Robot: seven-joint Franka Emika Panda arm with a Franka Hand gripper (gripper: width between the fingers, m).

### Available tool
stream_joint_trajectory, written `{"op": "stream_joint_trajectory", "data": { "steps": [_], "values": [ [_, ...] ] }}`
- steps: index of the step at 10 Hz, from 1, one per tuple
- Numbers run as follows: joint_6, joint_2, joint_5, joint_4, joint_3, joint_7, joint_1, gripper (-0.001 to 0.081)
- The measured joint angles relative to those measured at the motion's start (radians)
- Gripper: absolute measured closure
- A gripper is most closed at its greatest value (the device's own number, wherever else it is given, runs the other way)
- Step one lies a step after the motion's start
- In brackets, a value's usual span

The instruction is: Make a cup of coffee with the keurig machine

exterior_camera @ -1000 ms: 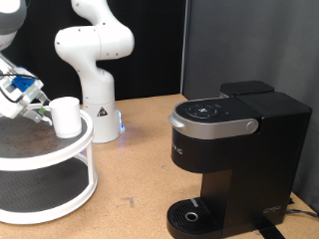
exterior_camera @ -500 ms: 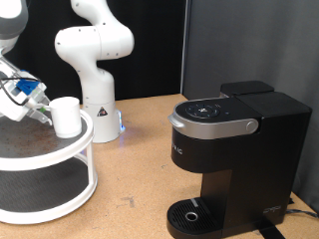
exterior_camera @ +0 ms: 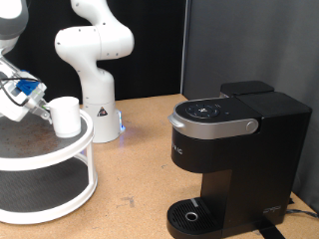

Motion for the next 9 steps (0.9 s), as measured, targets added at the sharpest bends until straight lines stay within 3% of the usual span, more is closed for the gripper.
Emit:
{"op": "stream_joint_trajectory", "data": {
  "steps": [1,4,9],
  "values": [
    [0.007,-0.001,0.0,0.0,0.001,0.007,-0.004,0.0713],
    [-0.037,-0.019,0.004,0.027,0.014,0.065,-0.013,0.0737],
    [-0.134,-0.128,0.066,0.079,0.101,0.193,-0.016,0.0737]
  ]
}}
